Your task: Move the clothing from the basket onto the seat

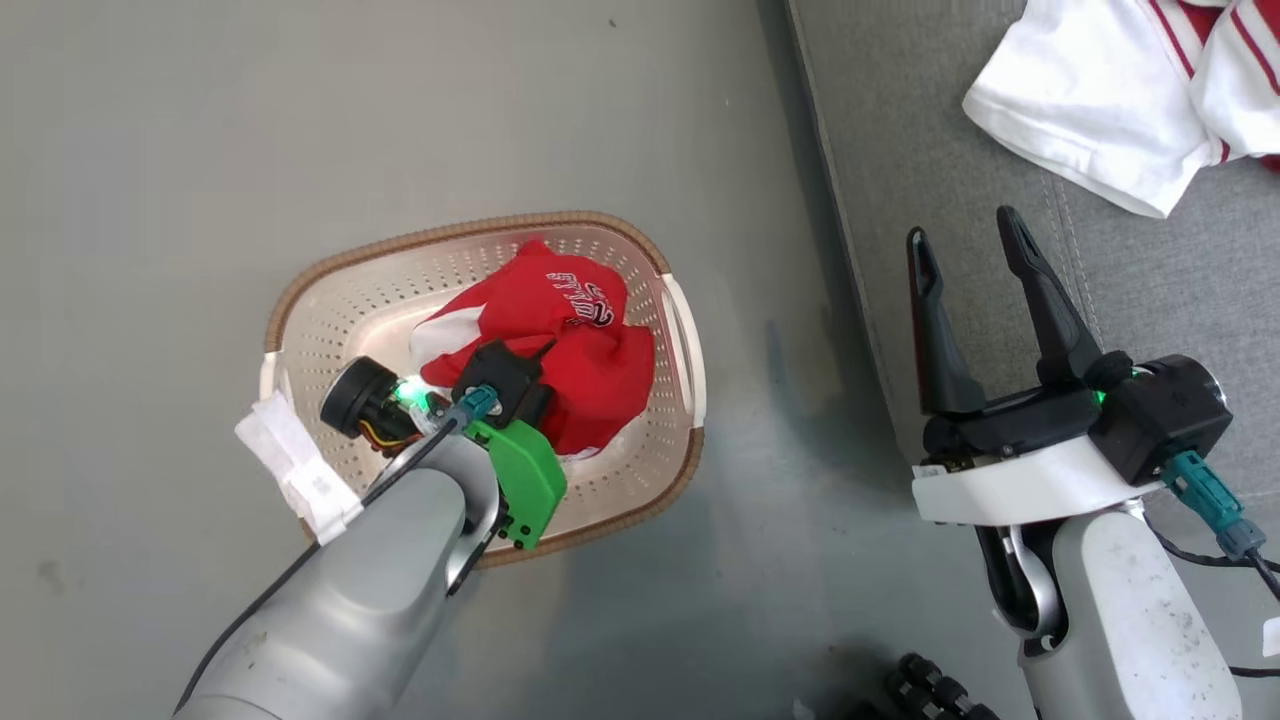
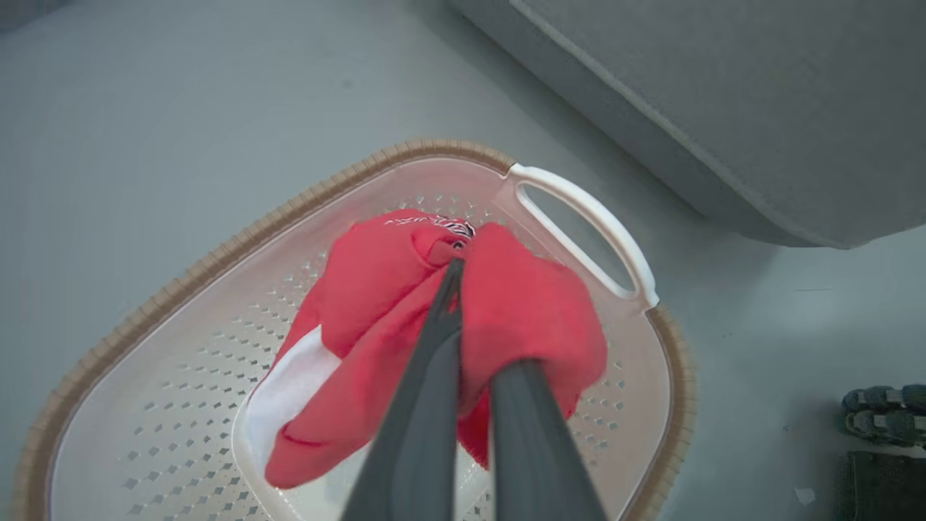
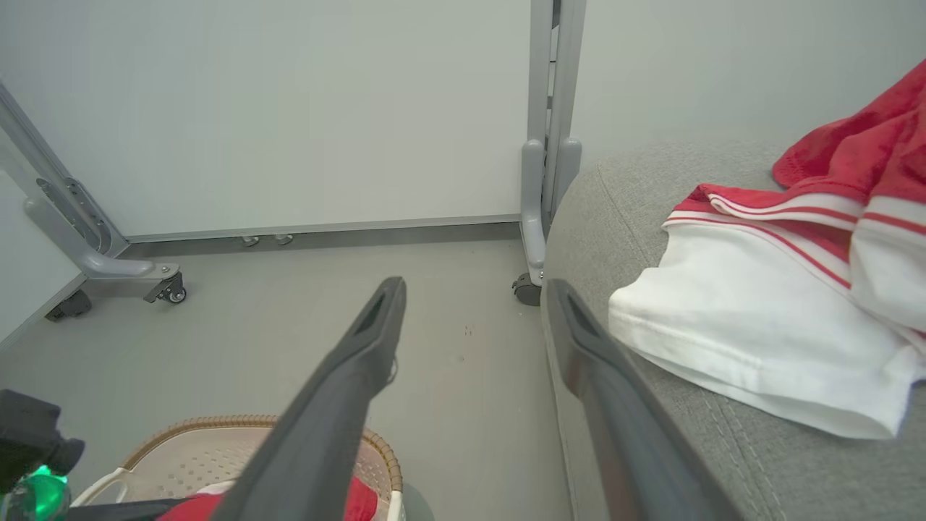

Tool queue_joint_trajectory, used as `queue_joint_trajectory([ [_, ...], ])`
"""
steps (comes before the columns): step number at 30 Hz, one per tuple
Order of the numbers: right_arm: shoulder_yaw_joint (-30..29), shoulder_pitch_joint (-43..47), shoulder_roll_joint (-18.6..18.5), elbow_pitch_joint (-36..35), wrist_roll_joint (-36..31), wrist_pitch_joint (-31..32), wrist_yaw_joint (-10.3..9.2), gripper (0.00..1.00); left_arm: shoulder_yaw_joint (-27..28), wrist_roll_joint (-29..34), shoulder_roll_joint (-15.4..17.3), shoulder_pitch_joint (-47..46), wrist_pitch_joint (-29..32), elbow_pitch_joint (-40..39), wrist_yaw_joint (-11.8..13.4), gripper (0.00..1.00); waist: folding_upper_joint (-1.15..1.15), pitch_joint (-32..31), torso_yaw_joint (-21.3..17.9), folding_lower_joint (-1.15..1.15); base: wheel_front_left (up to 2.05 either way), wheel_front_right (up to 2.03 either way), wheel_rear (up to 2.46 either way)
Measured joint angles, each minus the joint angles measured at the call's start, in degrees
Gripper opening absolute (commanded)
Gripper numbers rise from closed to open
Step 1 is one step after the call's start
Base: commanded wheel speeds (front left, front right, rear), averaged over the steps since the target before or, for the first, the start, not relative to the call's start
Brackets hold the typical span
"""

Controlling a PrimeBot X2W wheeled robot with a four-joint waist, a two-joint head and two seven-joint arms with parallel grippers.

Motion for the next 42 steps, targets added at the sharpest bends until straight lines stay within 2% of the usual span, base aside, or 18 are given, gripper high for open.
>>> queue_joint_trajectory([
  [9,-1.04,2.63,0.01,-0.05,-1.64,2.27,0.0,1.0,7.13,-0.35,2.54,7.83,-0.04,-17.08,2.2,0.0,0.0,-7.77,3.1,0.0,0.0,0.0,0.0],
  [10,-1.14,3.55,-0.04,-0.22,-1.71,2.82,-0.01,1.0,9.1,-0.13,3.22,9.71,-0.03,-21.13,2.76,0.0,0.0,-9.55,3.81,0.0,0.0,0.0,0.0],
  [14,-1.42,5.22,-0.25,-0.76,-1.71,3.94,-0.01,1.0,13.03,1.25,4.09,12.98,-0.03,-29.02,3.76,0.0,0.0,-12.71,5.11,0.0,0.0,0.0,0.0],
  [24,-1.41,8.75,-1.6,-3.09,-1.68,6.9,-0.01,1.0,20.97,4.08,3.76,18.46,-0.03,-44.4,4.66,0.0,0.0,-19.31,7.76,0.0,0.0,0.0,0.0],
  [31,-0.56,11.24,-1.78,-4.09,-1.32,8.44,0.0,1.0,25.95,5.92,2.66,22.6,-0.04,-52.03,3.91,0.0,0.0,-23.26,8.64,0.0,0.0,0.0,0.0],
  [42,-0.6,16.3,-1.8,-5.2,-0.67,9.89,-0.01,1.0,29.05,8.88,1.67,30.35,-0.04,-58.33,3.13,0.0,0.0,-29.08,8.67,-0.01,0.0,0.0,0.0],
])
